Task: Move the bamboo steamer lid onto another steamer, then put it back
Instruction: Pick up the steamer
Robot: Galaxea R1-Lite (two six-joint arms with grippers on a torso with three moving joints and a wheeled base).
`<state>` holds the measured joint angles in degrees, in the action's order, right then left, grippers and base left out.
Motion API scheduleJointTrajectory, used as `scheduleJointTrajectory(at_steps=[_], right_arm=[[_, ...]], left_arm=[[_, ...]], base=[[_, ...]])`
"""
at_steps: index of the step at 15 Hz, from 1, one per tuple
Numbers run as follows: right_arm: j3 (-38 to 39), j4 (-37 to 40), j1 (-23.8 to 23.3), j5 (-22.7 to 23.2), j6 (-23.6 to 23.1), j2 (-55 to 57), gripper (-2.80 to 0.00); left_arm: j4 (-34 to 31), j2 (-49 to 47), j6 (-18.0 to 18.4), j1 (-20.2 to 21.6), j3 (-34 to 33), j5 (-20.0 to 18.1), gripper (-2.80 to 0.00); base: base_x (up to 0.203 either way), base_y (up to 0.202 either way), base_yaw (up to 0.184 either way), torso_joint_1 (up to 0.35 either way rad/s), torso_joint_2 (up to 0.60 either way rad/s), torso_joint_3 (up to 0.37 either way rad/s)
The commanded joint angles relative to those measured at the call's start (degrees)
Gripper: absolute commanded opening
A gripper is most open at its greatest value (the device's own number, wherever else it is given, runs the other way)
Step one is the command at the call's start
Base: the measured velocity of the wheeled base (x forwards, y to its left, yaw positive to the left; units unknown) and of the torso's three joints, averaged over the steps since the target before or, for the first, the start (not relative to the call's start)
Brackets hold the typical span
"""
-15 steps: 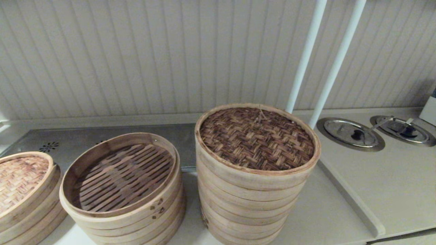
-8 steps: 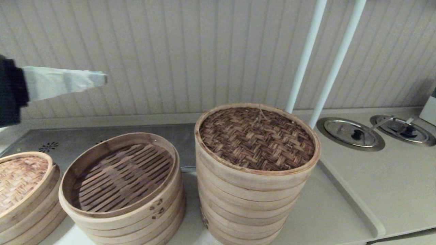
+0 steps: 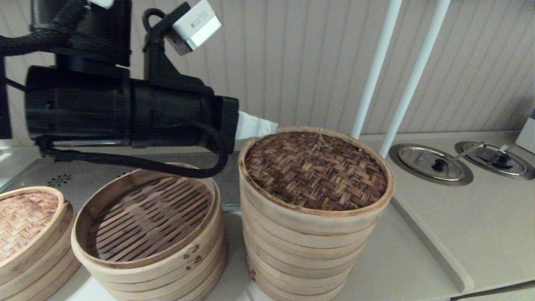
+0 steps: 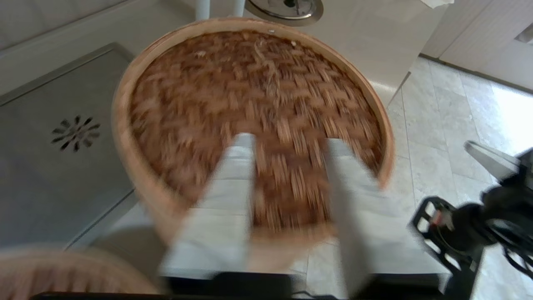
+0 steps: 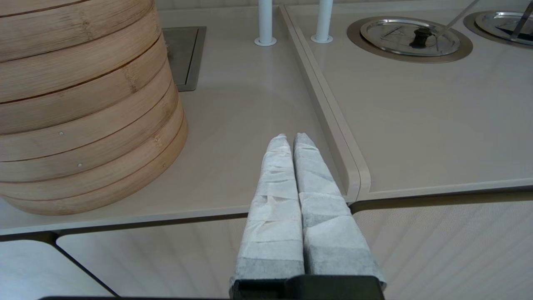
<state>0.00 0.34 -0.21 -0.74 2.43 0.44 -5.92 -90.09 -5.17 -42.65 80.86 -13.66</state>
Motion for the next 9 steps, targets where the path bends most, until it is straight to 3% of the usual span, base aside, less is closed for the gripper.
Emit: scheduleJointTrajectory(at_steps=[1, 3, 6, 9], right_arm=[[0.18, 0.01, -0.02, -0.01, 0.04, 0.09, -2.8], [0.18, 0.01, -0.04, -0.01, 0.04, 0.09, -2.8], [0.18, 0.01, -0.04, -0.05, 0.04, 0.09, -2.8], [0.18, 0.01, 0.03, -0.05, 0.03, 0.09, -2.8]], left_arm=[[1.92, -6.16, 0.1, -1.81, 1.81, 0.54, 0.0], [2.49, -9.89, 0.48, -3.91, 5.26, 3.53, 0.0], [5.34, -13.46, 8.04, -5.86, 6.62, 11.41, 0.0], [8.49, -15.74, 10.2, -6.3, 6.9, 13.2, 0.0]], base=[[0.0, 0.0, 0.0, 0.0, 0.0, 0.0], [0.0, 0.0, 0.0, 0.0, 0.0, 0.0], [0.0, 0.0, 0.0, 0.0, 0.0, 0.0], [0.0, 0.0, 0.0, 0.0, 0.0, 0.0]])
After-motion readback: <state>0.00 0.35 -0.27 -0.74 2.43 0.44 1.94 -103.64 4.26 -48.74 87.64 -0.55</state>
